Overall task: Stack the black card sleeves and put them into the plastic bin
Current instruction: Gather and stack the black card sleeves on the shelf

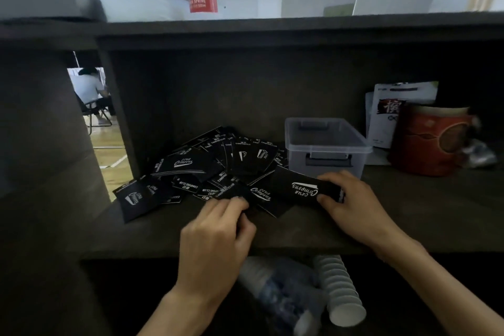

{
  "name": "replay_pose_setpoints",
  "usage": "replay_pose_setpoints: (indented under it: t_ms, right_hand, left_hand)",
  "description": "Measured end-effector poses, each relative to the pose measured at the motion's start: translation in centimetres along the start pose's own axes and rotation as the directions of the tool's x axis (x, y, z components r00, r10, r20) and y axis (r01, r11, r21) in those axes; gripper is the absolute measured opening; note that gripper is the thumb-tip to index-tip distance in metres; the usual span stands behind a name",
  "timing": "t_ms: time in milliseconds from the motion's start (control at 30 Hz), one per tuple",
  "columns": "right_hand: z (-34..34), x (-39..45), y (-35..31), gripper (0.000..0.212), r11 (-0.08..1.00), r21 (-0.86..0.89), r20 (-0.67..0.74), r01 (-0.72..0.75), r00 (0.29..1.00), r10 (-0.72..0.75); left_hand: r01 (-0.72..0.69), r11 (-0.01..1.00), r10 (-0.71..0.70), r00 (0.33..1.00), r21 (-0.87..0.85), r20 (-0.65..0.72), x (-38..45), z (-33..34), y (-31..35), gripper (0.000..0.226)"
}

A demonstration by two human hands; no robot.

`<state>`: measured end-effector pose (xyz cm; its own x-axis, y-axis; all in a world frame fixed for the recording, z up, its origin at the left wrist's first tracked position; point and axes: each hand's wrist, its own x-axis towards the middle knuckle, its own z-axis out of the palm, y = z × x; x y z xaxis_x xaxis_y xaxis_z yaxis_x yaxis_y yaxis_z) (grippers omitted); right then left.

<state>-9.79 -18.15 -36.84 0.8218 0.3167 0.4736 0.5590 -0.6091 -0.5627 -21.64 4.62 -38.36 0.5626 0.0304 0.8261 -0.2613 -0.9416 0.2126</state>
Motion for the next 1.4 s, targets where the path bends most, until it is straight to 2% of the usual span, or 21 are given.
replay_pose_setpoints:
  t_ms: [67, 133, 233, 333, 400, 467, 500, 600, 700, 767, 833, 867, 933, 1000, 1100, 1167, 1233, 1333, 1400]
  right_hand:
    - [-0.5, -0.2, 0.1, 0.035, 1.000, 0.005, 0.004, -0.025, 1.000, 0.025]
    - [-1.1, -0.4, 0.4, 0.034, 0.999, -0.005, 0.014, -0.048, 0.999, 0.048]
    - [-1.4, -0.5, 1.0, 0.039, 0.998, -0.007, 0.018, -0.057, 0.998, 0.058]
    - [-1.1, 0.2, 1.9, 0.043, 1.000, 0.013, 0.026, -0.029, 0.999, 0.028]
    - [-1.0, 0.2, 2.3, 0.043, 1.000, 0.018, 0.055, -0.018, 0.998, 0.017]
    - [-1.4, 0.7, 2.7, 0.043, 0.999, 0.026, 0.094, -0.029, 0.995, 0.027]
    - [-1.7, 1.0, 2.8, 0.042, 0.999, 0.033, 0.110, -0.039, 0.993, 0.035]
    - [-2.0, 0.7, 2.9, 0.035, 0.994, 0.092, 0.101, -0.052, 0.994, 0.043]
    - [-2.1, 0.2, 2.0, 0.027, 0.992, 0.125, 0.088, 0.005, 0.996, -0.016]
    - [-2.1, -0.1, 1.8, 0.018, 0.997, 0.052, 0.097, 0.049, 0.994, -0.054]
    - [-2.0, -0.2, 2.1, 0.024, 0.997, 0.004, 0.102, 0.072, 0.992, -0.072]
    - [-2.0, -0.2, 2.2, 0.026, 0.998, 0.018, 0.087, 0.060, 0.994, -0.061]
    - [-2.0, -0.2, 2.3, 0.029, 0.997, 0.065, 0.037, 0.041, 0.998, -0.044]
    - [-1.7, -0.3, 2.2, 0.033, 0.996, 0.068, 0.023, 0.050, 0.998, -0.052]
    - [-1.5, -0.1, 2.0, 0.037, 0.997, 0.055, 0.028, 0.056, 0.998, -0.058]
    - [-1.5, 0.0, 2.0, 0.038, 0.997, 0.051, 0.027, 0.057, 0.998, -0.059]
    - [-1.5, 0.0, 2.2, 0.037, 0.997, 0.048, 0.029, 0.064, 0.997, -0.066]
    - [-1.4, -0.1, 2.5, 0.033, 0.997, 0.061, 0.039, 0.055, 0.998, -0.058]
    - [-1.3, -0.1, 2.7, 0.033, 0.997, 0.068, 0.051, 0.047, 0.997, -0.051]
  left_hand:
    - [-0.013, 0.997, 0.005, 0.994, -0.073, -0.105, -0.1, -0.7, 0.0, 0.019]
    - [0.077, 0.967, -0.108, 0.987, -0.242, -0.118, 0.3, -1.5, -0.3, 0.023]
    - [0.272, 0.835, -0.296, 0.955, -0.478, 0.026, 0.7, -1.9, -1.0, 0.038]
    - [0.366, 0.714, -0.325, 0.928, -0.597, 0.180, 1.0, -1.9, -3.3, 0.041]
    - [0.369, 0.712, -0.276, 0.930, -0.598, 0.245, 1.5, -2.4, -4.4, 0.034]
    - [0.352, 0.764, -0.204, 0.927, -0.541, 0.316, 3.0, -1.8, -4.8, 0.029]
    - [0.312, 0.811, -0.150, 0.929, -0.495, 0.339, 4.0, -1.2, -4.6, 0.030]
    - [0.056, 0.942, 0.061, 0.941, -0.332, 0.332, 6.5, 1.5, -2.4, 0.029]
    - [-0.005, 0.937, 0.141, 0.922, -0.351, 0.362, 7.0, 4.1, 0.4, 0.034]
    - [-0.019, 0.931, 0.180, 0.893, -0.365, 0.412, 6.4, 5.6, 1.9, 0.038]
    - [-0.044, 0.929, 0.198, 0.899, -0.368, 0.391, 5.8, 6.6, 2.0, 0.031]
    - [-0.019, 0.931, 0.154, 0.925, -0.365, 0.346, 5.8, 6.9, 1.5, 0.025]
    - [0.112, 0.938, -0.033, 0.971, -0.329, 0.236, 6.6, 6.9, 0.0, 0.013]
    - [0.232, 0.959, -0.205, 0.965, -0.162, 0.166, 7.9, 7.1, -1.8, 0.006]
    - [0.346, 0.933, -0.360, 0.910, 0.099, 0.204, 10.7, 8.5, -3.3, 0.022]
    - [0.370, 0.876, -0.460, 0.836, 0.311, 0.300, 12.7, 9.7, -3.3, 0.043]
    - [0.369, 0.824, -0.529, 0.771, 0.430, 0.354, 13.8, 10.8, -3.0, 0.059]
    - [0.463, 0.803, -0.584, 0.738, 0.376, 0.338, 14.4, 11.8, -3.3, 0.067]
    - [0.579, 0.776, -0.630, 0.710, 0.250, 0.313, 14.3, 11.7, -3.9, 0.056]
